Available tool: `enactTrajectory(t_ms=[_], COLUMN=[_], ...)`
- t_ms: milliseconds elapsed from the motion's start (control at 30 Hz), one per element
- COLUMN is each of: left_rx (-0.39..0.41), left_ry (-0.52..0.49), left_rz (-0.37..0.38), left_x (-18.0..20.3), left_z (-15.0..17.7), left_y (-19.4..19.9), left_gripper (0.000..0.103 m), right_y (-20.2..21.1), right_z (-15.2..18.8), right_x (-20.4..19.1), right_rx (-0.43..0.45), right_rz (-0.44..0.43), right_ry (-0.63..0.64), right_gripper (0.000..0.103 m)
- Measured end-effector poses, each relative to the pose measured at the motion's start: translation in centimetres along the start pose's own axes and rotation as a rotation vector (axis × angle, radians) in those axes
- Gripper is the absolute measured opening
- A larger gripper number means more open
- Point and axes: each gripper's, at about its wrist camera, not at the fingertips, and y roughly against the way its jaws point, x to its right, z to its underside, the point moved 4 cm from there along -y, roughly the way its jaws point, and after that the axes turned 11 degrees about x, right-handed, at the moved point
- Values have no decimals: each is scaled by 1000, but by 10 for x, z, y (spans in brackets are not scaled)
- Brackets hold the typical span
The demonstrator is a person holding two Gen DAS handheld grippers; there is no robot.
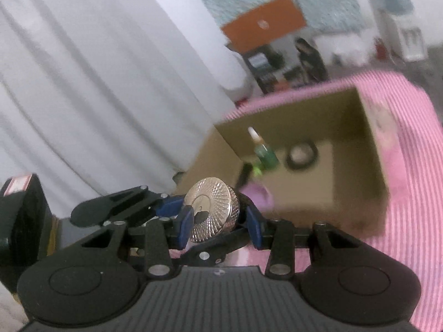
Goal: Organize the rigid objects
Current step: 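Carry the gold-lidded jar over the box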
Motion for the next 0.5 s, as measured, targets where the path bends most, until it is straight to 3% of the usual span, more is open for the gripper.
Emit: enactTrajectory(t_ms=[233,500], left_rx=[-136,-355], left_ry=[43,160], left_rz=[12,67], left_x=[-44,-75], left_z=[-21,0], left_y=[-49,-120], left_gripper=[55,55], right_y=[-59,-133], right_z=[-55,-65], right_x=[2,51], right_rx=[-96,-267], right_rz=[-29,16], right_ry=[-6,-106], right_gripper=[45,45])
